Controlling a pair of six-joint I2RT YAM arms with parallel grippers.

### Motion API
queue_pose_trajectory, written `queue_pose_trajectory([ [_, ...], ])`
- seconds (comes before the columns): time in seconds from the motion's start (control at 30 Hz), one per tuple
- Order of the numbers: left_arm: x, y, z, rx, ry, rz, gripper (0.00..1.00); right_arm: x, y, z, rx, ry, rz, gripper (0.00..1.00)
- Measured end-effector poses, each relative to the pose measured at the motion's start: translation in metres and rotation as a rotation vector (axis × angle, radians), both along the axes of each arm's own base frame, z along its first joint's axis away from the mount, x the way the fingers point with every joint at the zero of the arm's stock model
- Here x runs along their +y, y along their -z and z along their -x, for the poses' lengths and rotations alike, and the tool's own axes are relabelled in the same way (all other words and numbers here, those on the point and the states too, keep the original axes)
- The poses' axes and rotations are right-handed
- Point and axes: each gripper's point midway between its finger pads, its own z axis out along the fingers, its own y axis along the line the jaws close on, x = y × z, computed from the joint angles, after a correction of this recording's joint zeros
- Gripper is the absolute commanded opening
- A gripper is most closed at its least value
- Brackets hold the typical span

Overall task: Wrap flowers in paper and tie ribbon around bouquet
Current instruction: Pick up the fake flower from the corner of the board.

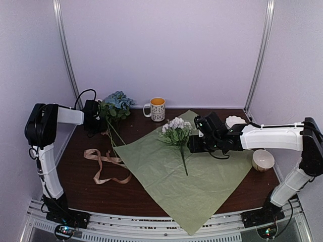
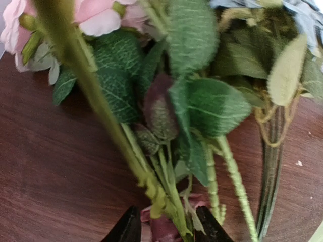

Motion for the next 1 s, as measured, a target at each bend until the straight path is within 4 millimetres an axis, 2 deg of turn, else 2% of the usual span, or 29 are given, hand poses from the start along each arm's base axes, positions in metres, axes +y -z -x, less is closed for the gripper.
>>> queue_pose_trajectory([
  [0.2,0.031,0.0,0.002,0.027,-0.041,-0.026,0.59,-0.004,0.004,0.002,0.007,-0.007,0.03,0.56],
  [0.3,0.039,-0.009,-0.003,0.026,-0.047,-0.038,0.61,-0.006,0.005,0.003,0.008,-0.008,0.047,0.56],
  [0.43,0.046,-0.031,-0.023,-0.017,-0.054,-0.022,0.63,-0.007,0.003,0.002,0.002,-0.012,0.059,0.56],
  [0.5,0.051,-0.035,-0.031,-0.031,-0.061,-0.011,0.63,-0.006,0.0,0.0,-0.006,-0.018,0.061,0.57],
  [0.63,0.055,-0.023,-0.039,-0.009,-0.058,0.012,0.63,-0.004,-0.007,-0.003,-0.022,-0.021,0.059,0.57],
  [0.73,0.052,-0.005,-0.036,0.031,-0.048,0.032,0.62,-0.004,-0.009,-0.003,-0.026,-0.027,0.066,0.57],
  [0.8,0.05,0.003,-0.033,0.055,-0.043,0.045,0.57,-0.004,-0.009,-0.003,-0.027,-0.03,0.07,0.57],
  [0.83,0.048,0.005,-0.033,0.061,-0.04,0.052,0.51,-0.004,-0.008,-0.003,-0.026,-0.031,0.071,0.57],
  [0.93,0.045,0.007,-0.032,0.067,-0.034,0.076,0.19,-0.004,-0.008,-0.003,-0.024,-0.031,0.073,0.57],
  [1.0,0.043,0.006,-0.032,0.064,-0.041,0.09,0.04,-0.004,-0.008,-0.003,-0.024,-0.03,0.074,0.57],
])
